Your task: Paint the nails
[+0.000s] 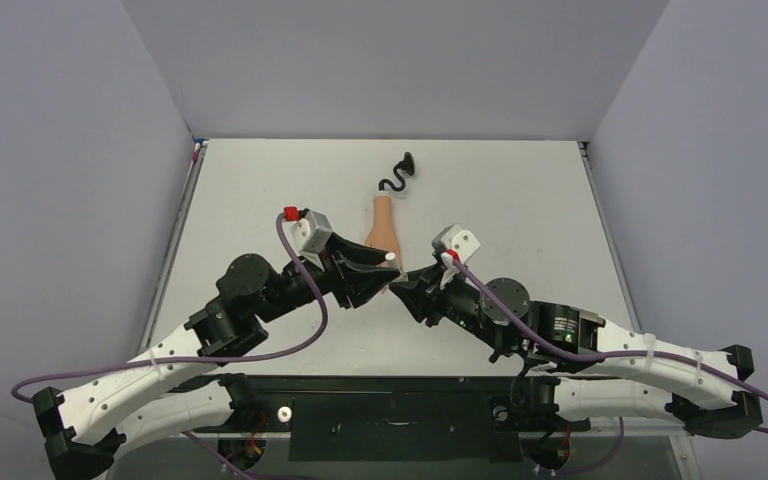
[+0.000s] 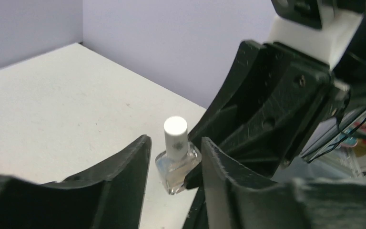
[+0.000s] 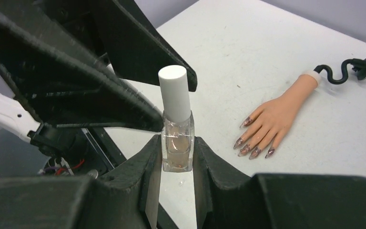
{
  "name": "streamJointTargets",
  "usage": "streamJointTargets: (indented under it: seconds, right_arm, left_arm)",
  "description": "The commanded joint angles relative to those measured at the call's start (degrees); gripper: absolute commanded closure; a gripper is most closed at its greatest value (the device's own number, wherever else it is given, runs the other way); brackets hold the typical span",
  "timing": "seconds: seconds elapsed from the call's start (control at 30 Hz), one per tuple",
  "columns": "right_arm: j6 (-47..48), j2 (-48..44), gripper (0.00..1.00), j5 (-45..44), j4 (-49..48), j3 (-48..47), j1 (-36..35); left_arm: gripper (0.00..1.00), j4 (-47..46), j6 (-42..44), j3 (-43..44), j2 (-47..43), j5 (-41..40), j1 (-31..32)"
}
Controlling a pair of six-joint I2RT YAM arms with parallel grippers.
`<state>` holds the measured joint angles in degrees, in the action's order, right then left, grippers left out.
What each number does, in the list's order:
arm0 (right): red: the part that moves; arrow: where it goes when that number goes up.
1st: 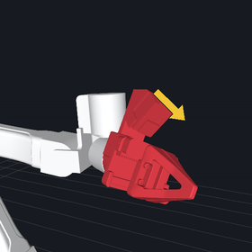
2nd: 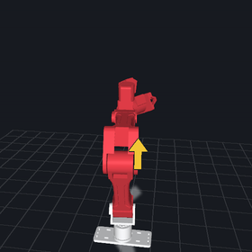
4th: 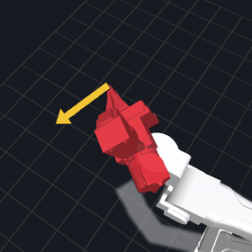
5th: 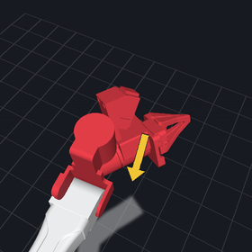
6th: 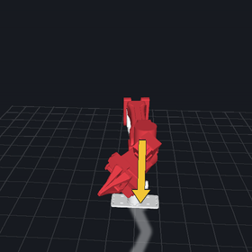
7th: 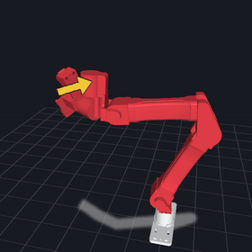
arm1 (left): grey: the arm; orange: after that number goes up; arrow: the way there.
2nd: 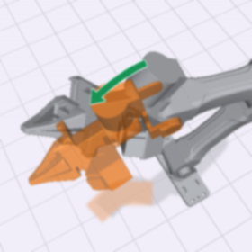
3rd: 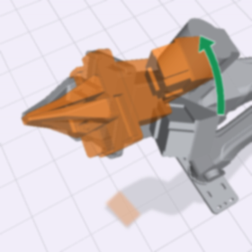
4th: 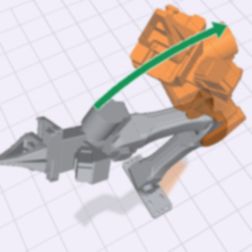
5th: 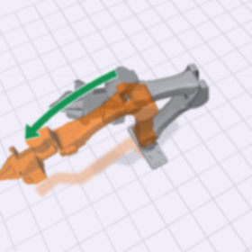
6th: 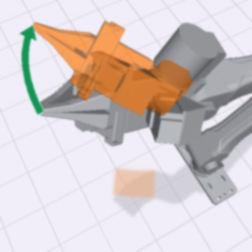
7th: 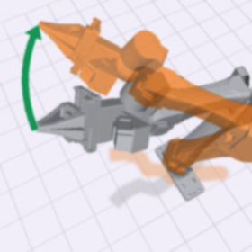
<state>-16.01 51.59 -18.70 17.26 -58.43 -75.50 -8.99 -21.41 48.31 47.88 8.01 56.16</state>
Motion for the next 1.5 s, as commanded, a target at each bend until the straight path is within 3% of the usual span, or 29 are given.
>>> streamJointTargets:
  seconds: [0.0, 0.07, 0.17, 0.2, 0.27, 0.4, 0.5, 0.7, 0.93, 1.13, 1.37, 1.47]
  right_arm:
    - [-0.99, -3.27, 1.0, -1.49, -6.41, -0.81, 0.28]
    - [-0.77, -3.46, 1.0, -0.45, -6.72, -0.08, 0.32]
    - [-0.18, -3.62, 1.0, 2.31, -7.12, 0.7, 0.23]
    - [-0.03, -3.94, 1.0, 3.86, -7.21, 1.04, 0.21]
    - [0.27, -4.5, 1.0, 6.4, -7.15, 1.53, 0.19]
    - [1.41, -6.59, 1.0, 12.84, -6.53, 2.61, 0.23]
    - [2.63, -8.57, 1.0, 21.25, -6.26, 3.42, 0.2]
    - [4.51, -10.04, 1.0, 29.23, -5.65, 4.08, 0.14]
    - [5.71, -8.82, 1.0, 30.27, -3.6, 2.53, 0.16]
    - [5.56, -8.57, 1.0, 31.21, -4.64, 3.2, -0.18]
    - [5.8, -8.19, 1.0, 31.5, -5.87, 3.18, -0.31]
    - [5.96, -7.68, 1.0, 31.77, -5.44, 2.64, -0.32]
  left_arm:
    - [0.53, 0.67, 3.04, 0.37, -1.25, 5.79, 0.0]
    - [0.36, 0.72, 3.47, 0.7, -1.22, 8.14, 0.0]
    - [0.23, 0.75, 3.64, 0.5, -1.88, 11.06, 0.02]
    - [0.15, 0.74, 3.73, 0.52, -2.11, 11.63, 0.01]
    - [0.09, 0.69, 3.9, 0.71, -2.95, 14.07, -0.08]
    - [0.07, 0.65, 5.51, 1.71, -3.5, 22.94, -0.17]
    - [0.11, 1.09, 6.84, 2.77, -3.46, 27.93, -0.32]
    - [0.21, 0.13, 6.2, 2.75, -3.35, 31.57, -0.64]
    - [0.36, -7.84, 2.0, 0.31, -3.52, 34.29, -0.7]
    - [0.49, -7.25, 2.23, 1.65, -2.3, 34.53, -0.7]
    - [0.53, -5.24, 3.34, 1.74, -1.91, 34.96, -0.7]
    - [0.68, -6.6, 2.72, 0.74, -2.07, 34.79, -0.7]
